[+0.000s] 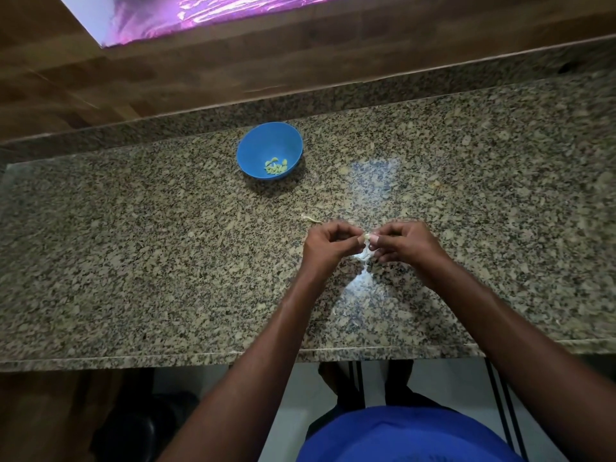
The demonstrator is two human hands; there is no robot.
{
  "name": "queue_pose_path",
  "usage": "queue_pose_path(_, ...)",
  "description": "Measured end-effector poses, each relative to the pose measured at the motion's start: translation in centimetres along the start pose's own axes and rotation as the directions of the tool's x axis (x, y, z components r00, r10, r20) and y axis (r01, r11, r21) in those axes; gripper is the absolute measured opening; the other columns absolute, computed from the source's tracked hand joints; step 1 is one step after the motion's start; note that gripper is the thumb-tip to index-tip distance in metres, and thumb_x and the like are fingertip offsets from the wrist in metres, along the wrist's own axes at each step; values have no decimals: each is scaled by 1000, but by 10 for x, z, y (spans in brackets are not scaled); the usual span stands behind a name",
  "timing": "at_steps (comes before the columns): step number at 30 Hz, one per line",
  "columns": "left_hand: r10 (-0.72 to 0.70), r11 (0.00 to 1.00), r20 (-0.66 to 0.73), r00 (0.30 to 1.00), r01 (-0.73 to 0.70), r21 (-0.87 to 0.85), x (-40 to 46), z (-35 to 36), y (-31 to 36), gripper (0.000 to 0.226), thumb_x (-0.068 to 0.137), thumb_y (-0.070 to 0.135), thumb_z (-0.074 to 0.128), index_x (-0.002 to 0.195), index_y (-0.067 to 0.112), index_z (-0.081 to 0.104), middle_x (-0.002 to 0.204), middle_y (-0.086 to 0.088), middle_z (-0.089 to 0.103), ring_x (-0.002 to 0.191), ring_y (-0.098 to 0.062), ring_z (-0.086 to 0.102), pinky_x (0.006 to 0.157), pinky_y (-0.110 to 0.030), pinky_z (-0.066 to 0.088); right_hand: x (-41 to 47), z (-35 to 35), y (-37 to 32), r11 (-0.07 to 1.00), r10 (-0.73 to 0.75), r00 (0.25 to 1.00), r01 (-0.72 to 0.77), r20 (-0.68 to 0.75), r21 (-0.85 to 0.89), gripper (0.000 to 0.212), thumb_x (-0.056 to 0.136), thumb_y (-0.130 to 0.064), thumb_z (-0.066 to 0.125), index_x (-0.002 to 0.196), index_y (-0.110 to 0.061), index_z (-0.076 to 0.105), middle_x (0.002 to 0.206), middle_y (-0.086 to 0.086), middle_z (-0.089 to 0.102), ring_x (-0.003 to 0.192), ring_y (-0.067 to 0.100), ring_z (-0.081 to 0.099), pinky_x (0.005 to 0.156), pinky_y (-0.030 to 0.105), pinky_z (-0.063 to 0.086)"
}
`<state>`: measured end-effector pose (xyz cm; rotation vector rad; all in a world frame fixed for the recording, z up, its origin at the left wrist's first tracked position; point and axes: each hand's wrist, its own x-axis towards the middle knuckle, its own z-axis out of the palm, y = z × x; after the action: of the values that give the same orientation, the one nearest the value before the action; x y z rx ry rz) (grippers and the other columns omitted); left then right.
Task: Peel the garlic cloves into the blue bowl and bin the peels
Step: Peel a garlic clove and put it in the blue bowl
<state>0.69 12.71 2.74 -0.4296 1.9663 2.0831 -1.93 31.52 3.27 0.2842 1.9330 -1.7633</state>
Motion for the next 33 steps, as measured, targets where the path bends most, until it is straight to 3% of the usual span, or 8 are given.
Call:
queue_pose_path(4,-75,996,-33,997,74,-46,2,-6,-5,10,90,5,76,98,0,74,87,-16,75,77,-22,72,76,-32,63,2,-4,1,1000,5,1000,-4,-21,12,20,88,-3,75,102,8,68,96,26,73,69,22,69,59,25,59)
queue_pose_path(8,-41,990,-106,994,54,129,4,-6,-7,26,91,22,78,90,-3,71,82,-18,74,66,-17,69,60,-24,56,1,-4,3,996,-44,998,41,-43,-82,16,87,-5,76,97,5,69,91,20,74,72,21,69,63,26,61)
queue_pose_path(11,-1,967,-132,991,35,254,7,-4,-9,20,89,19,80,92,1,70,89,-17,74,74,-19,71,68,-29,62,1,-3,4,987,-78,996,70,-48,-143,15,87,-7,78,94,3,70,87,17,74,71,20,71,62,25,60)
queue_pose_path(14,-33,986,-54,998,41,160,8,-1,-6,13,90,10,77,102,6,74,94,-13,76,85,-25,76,79,-37,64,2,-2,4,982,-81,995,69,-64,-177,14,86,-8,79,92,2,71,84,15,75,67,17,71,59,24,59)
queue_pose_path(19,17,975,-45,999,-7,221,7,4,-7,7,90,13,78,96,9,78,85,-10,77,77,-23,74,77,-41,64,3,-3,5,986,-72,996,64,-49,-154,15,85,-8,80,90,3,71,83,16,74,68,20,69,62,28,59)
queue_pose_path(24,-39,982,-124,992,61,180,12,-2,-14,7,93,11,74,95,5,75,83,-13,77,76,-28,76,77,-42,65,5,-7,7,998,-2,999,-2,-50,-65,14,86,-2,77,92,7,69,86,20,73,68,21,68,60,25,59)
queue_pose_path(29,-81,957,-125,989,112,269,11,-3,-20,19,92,21,78,89,2,75,79,-9,77,69,-18,73,67,-30,62,10,-6,13,999,22,999,-24,-50,-39,12,88,-1,74,97,6,70,87,21,75,68,22,71,61,26,61)
queue_pose_path(33,-137,957,-146,980,169,236,15,1,-23,6,87,5,79,91,4,74,85,-11,76,74,-20,75,72,-34,64,21,1,19,998,49,992,-53,-114,-28,13,88,-3,75,96,6,71,86,21,75,67,23,71,61,27,61)
